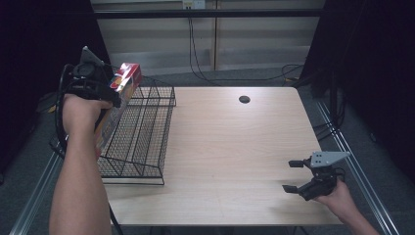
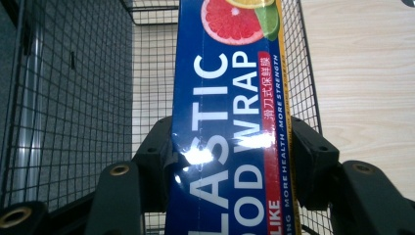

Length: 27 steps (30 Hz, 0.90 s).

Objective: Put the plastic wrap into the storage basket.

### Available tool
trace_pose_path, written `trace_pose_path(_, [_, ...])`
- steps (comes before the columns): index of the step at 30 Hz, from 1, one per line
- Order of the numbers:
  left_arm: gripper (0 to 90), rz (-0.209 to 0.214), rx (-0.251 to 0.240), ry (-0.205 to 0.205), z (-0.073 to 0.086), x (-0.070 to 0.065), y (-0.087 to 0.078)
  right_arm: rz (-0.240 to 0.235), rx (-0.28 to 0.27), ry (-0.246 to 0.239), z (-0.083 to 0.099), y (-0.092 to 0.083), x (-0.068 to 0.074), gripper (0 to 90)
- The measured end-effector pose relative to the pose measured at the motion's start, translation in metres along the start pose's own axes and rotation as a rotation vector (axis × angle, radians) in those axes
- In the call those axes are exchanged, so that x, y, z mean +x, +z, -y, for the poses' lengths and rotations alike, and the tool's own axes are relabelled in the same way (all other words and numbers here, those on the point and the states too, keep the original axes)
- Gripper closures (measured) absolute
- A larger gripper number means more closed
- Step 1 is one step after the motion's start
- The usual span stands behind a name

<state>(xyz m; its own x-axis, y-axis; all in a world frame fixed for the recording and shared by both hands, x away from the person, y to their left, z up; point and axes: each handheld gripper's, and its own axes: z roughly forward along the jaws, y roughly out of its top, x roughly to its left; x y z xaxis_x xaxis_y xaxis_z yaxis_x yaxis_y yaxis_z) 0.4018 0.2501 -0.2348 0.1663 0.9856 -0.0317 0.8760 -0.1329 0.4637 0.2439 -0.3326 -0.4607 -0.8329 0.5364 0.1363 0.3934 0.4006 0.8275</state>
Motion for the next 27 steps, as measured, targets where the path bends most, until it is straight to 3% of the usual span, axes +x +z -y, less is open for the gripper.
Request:
trace_pose_path(4, [44.1,-0.024,0.001,-0.004,0.0014,0.0015,0.0016,0.003,-0.004,-0.001,-0.0001,-0.0001,-0.0005,5.0])
trace_pose_path(12, [44.0,-0.026,-0.004,-0.026,0.0044,0.0045,0.0038,-0.015,-0.002,0.008,-0.0003,-0.0004,-0.0001,4.9])
trace_pose_path(27, [44.0,-0.044,0.013,-0.044,0.0091,0.0101,0.0029,-0.002,-0.004,-0.003,-0.0008,-0.0011,0.0007,4.8])
